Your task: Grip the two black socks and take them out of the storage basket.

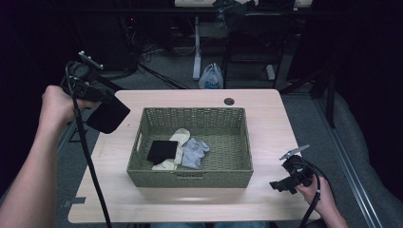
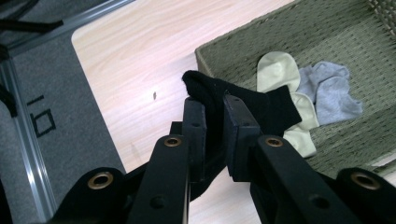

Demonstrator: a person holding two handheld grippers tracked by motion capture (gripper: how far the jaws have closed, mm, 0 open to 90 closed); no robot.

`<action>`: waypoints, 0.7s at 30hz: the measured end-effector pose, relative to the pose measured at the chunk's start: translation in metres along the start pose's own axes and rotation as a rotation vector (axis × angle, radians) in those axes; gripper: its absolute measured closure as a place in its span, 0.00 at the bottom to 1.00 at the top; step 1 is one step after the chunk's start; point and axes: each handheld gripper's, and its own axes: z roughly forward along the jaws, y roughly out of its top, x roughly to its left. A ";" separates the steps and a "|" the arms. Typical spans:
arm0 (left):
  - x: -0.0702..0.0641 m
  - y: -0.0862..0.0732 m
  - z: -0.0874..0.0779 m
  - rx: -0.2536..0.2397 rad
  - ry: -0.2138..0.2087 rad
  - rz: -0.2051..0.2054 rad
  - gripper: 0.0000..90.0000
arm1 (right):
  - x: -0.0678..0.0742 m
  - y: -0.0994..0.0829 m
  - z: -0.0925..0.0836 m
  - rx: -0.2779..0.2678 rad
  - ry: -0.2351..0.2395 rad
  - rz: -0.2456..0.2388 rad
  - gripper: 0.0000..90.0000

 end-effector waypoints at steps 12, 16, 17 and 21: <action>0.013 -0.021 0.025 0.056 0.022 -0.042 0.90 | 0.000 0.001 0.000 0.002 0.019 0.000 0.06; 0.017 -0.028 0.037 0.072 0.017 -0.058 0.90 | -0.001 0.001 -0.001 0.017 0.014 -0.011 0.06; 0.018 -0.030 0.040 0.078 0.012 -0.065 0.90 | -0.001 0.001 -0.001 0.020 0.009 -0.014 0.06; 0.020 -0.038 0.053 0.095 0.000 -0.089 0.90 | -0.001 0.001 0.000 0.011 0.018 -0.004 0.06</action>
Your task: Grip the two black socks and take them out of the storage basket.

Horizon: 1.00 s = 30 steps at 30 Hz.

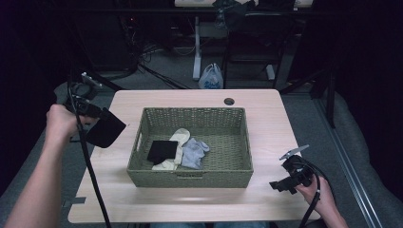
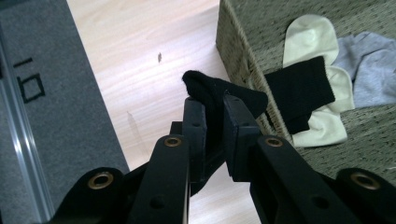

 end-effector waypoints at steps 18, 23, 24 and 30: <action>0.017 -0.028 0.068 0.081 -0.024 -0.109 0.90 | 0.000 0.000 0.000 0.006 -0.004 -0.005 0.06; 0.017 -0.034 0.087 0.100 -0.029 -0.137 0.90 | 0.000 0.000 0.000 0.007 -0.005 -0.005 0.06; 0.017 -0.036 0.091 0.105 -0.031 -0.138 0.90 | 0.000 0.000 0.000 0.004 -0.007 -0.003 0.06; 0.019 -0.046 0.114 0.126 -0.048 -0.181 0.88 | 0.000 0.000 0.000 0.003 -0.007 -0.003 0.06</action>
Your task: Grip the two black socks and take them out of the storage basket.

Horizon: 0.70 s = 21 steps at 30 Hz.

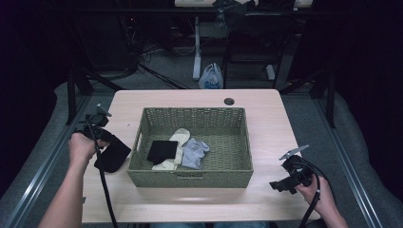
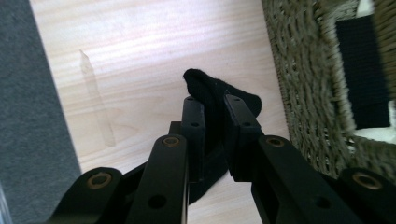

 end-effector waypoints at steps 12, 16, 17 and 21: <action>0.006 -0.005 0.013 0.004 -0.025 -0.041 0.64 | 0.000 0.000 0.000 -0.001 0.003 0.005 0.06; 0.008 -0.005 0.004 -0.019 -0.024 -0.054 0.45 | -0.001 0.000 0.000 0.005 0.002 -0.005 0.06; 0.008 -0.005 -0.001 -0.031 -0.022 -0.056 0.37 | -0.001 0.000 0.000 0.006 0.002 -0.005 0.06; 0.001 -0.003 -0.024 -0.080 -0.012 -0.032 0.24 | 0.000 0.000 0.000 0.003 0.001 -0.002 0.06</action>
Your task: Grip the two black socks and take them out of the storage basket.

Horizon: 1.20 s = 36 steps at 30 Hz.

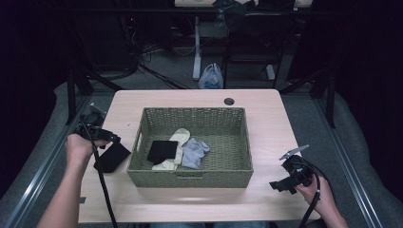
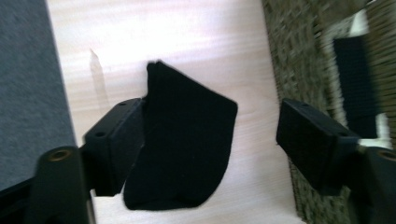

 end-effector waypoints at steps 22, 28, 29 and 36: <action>-0.098 0.032 -0.035 -0.099 -0.011 0.235 0.07 | 0.000 0.001 0.001 -0.003 0.008 0.005 0.06; -0.129 0.038 -0.011 -0.072 -0.041 0.284 0.04 | 0.000 0.001 0.000 0.001 0.007 -0.003 0.07; -0.129 0.038 -0.011 -0.072 -0.041 0.284 0.04 | 0.000 0.000 0.001 -0.012 0.014 0.008 0.06; -0.153 0.037 0.023 -0.019 -0.039 0.327 0.07 | 0.000 0.000 0.000 -0.006 0.009 0.006 0.07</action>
